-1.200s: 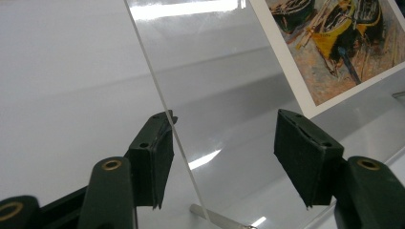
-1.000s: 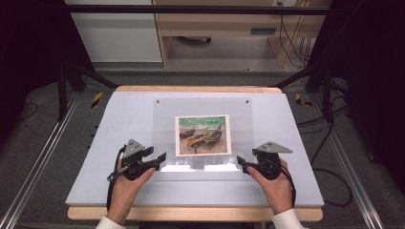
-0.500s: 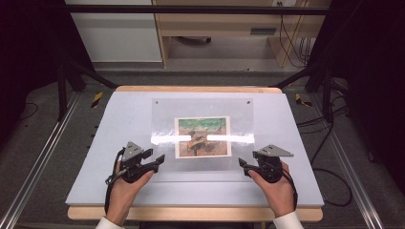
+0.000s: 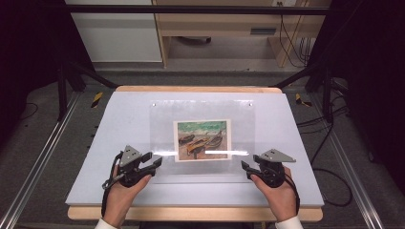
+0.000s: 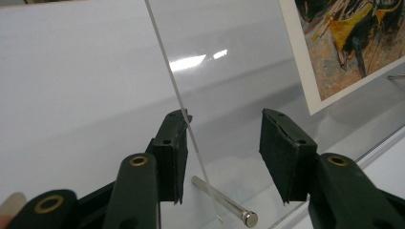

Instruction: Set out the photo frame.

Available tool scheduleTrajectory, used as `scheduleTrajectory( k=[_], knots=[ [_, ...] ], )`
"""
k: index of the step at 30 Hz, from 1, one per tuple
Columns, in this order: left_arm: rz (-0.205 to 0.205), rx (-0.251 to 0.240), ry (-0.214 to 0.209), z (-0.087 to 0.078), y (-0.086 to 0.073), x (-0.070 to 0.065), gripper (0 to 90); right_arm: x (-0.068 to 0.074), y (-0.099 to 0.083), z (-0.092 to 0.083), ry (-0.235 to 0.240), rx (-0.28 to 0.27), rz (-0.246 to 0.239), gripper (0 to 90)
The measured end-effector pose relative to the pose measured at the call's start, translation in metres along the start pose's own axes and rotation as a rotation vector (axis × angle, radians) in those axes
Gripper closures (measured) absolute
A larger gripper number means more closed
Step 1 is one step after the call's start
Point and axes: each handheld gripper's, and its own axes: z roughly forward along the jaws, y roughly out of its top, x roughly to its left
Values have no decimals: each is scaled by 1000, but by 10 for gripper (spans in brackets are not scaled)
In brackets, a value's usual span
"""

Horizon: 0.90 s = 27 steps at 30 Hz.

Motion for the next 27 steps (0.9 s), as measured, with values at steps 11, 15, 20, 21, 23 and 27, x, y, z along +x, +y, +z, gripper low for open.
scheduleTrajectory(
  k=[11,15,20,21,23,27],
  knots=[
    [2,6,10,-7,-4,-3,580,1,-5,-6,-5,2,-1,552],
    [5,9,21,-8,-5,-6,592,0,-7,-8,-2,2,-3,576],
    [10,14,29,-10,-6,-7,601,0,-8,-10,2,4,2,595],
    [9,16,31,-10,-6,-7,601,0,-8,-10,2,4,2,595],
    [7,15,33,-11,-6,-8,608,0,-9,-11,3,5,2,606],
    [5,13,31,-12,-7,-8,619,0,-10,-11,3,4,0,616]
  ],
)
